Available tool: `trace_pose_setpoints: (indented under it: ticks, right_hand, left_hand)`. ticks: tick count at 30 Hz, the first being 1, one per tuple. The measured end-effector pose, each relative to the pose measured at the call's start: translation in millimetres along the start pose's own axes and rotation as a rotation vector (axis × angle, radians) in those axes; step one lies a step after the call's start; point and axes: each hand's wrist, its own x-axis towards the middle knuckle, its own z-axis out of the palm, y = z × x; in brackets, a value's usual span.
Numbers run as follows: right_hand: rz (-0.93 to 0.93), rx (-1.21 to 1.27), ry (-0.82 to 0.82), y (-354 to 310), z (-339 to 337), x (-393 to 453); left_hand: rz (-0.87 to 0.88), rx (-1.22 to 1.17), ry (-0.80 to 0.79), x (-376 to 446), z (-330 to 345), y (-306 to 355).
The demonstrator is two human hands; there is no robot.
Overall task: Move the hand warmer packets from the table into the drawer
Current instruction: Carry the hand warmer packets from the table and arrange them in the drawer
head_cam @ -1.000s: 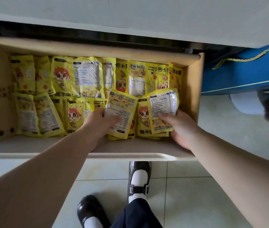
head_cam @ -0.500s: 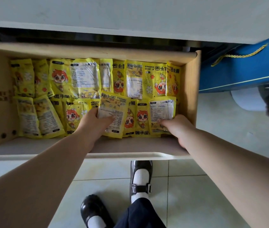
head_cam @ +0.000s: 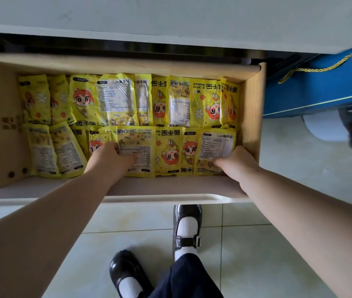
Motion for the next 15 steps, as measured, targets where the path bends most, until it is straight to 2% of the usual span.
trace_pose_setpoints:
  ticks: [4,6,9,11,13,15]
  right_hand:
    - [-0.066,0.009,-0.029,-0.8,-4.8,-9.4]
    - [-0.192,-0.026,0.019,-1.0,-3.1,-14.4]
    - [-0.428,-0.254,0.063,-3.2,2.0,-19.9]
    - [-0.585,-0.473,0.009,-6.7,6.4,-22.0]
    - [-0.696,-0.648,-0.023,-10.3,8.9,-21.7]
    - [-0.723,-0.737,-0.022,-11.1,9.0,-19.9]
  left_hand:
    - [-0.001,0.054,0.011,0.7,-7.0,-4.9]
    - [-0.001,0.102,0.022,1.5,-7.9,-6.2]
    - [0.058,0.164,0.071,-7.6,-4.7,-3.6]
    - [0.22,0.252,0.156,-18.0,-2.9,1.4]
    - [0.469,0.358,0.21,-19.7,0.4,2.1]
    - [0.583,0.489,0.137,-15.5,4.5,0.3]
